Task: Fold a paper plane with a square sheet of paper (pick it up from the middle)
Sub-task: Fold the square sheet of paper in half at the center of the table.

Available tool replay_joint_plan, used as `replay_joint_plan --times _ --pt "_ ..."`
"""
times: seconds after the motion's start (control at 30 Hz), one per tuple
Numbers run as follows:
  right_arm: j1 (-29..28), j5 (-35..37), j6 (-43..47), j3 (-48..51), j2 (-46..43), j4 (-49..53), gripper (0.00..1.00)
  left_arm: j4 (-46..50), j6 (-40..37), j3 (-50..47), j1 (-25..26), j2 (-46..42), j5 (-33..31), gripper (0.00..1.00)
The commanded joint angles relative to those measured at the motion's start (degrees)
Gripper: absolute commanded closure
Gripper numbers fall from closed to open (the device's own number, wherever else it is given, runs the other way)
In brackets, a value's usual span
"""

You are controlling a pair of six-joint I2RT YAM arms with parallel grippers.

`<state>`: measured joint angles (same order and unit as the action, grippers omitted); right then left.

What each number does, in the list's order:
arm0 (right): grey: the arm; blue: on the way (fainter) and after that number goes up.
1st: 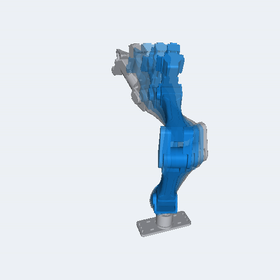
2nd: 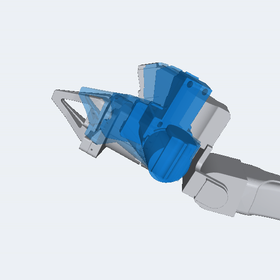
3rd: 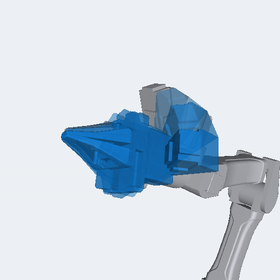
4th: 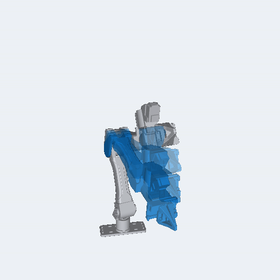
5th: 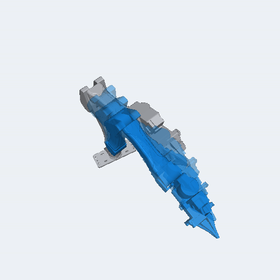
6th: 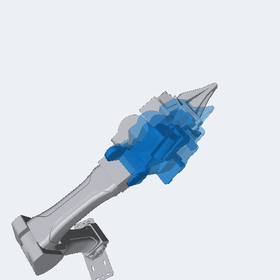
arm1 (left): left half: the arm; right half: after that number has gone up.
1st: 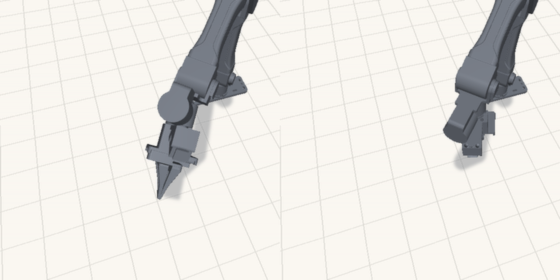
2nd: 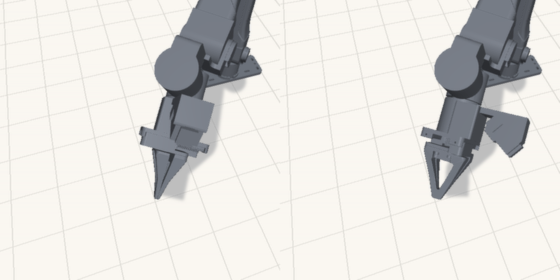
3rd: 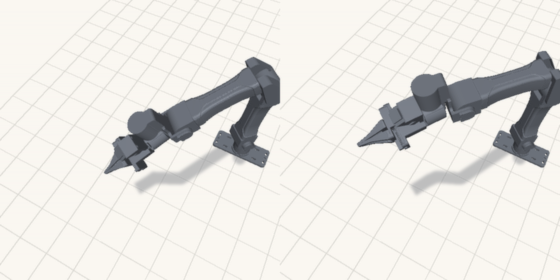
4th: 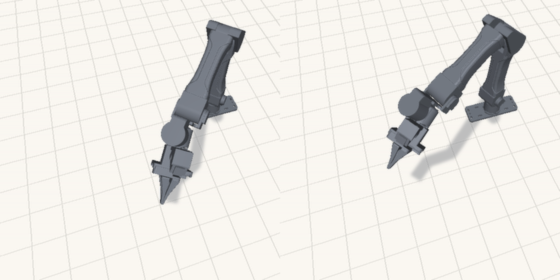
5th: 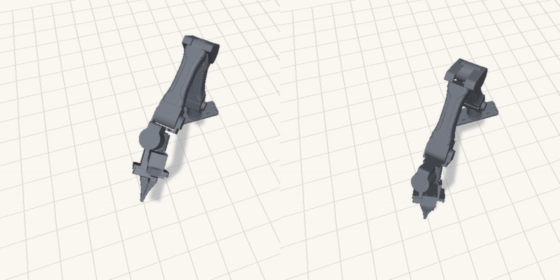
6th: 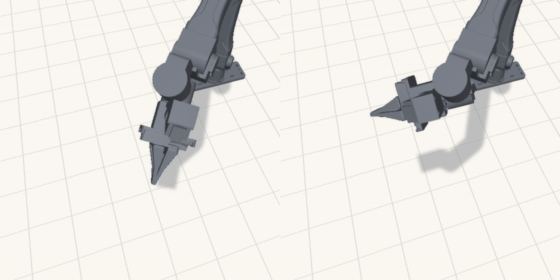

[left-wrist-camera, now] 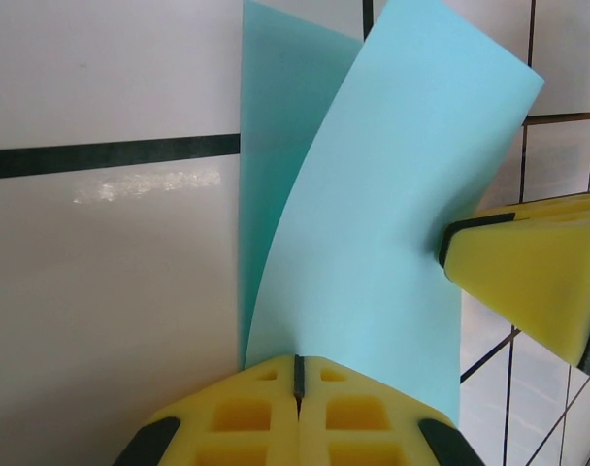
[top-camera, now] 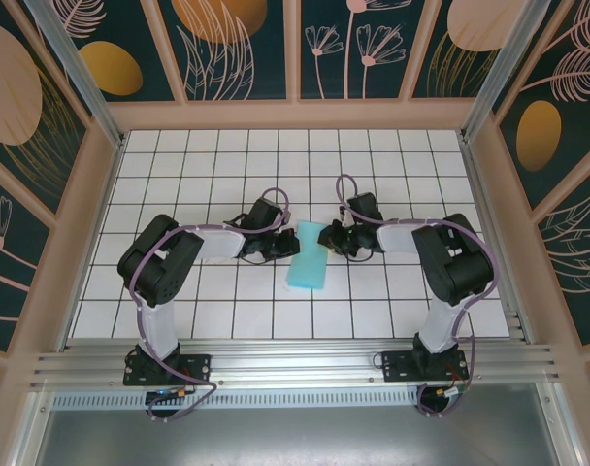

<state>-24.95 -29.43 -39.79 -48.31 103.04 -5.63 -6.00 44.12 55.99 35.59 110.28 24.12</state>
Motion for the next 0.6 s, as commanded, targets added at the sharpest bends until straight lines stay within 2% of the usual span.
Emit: replay_joint_plan --times 0.0,0.27,0.47,0.57 --pt "0.25 0.69 2.22 -3.16 -2.69 1.99 0.79 6.90 -1.38 -1.85 0.01 2.99 -5.66 1.00" --pt "0.25 -1.61 1.17 -5.28 0.15 -0.86 0.78 6.97 -1.17 -1.64 0.01 3.08 -5.68 1.00" --pt "0.86 2.13 1.70 -6.89 5.07 1.32 0.77 7.22 -1.40 -1.63 0.01 3.18 -5.61 1.00" --pt "1.26 5.62 1.50 -8.21 7.81 5.66 0.78 7.24 -1.51 -1.92 0.01 2.99 -5.67 1.00"
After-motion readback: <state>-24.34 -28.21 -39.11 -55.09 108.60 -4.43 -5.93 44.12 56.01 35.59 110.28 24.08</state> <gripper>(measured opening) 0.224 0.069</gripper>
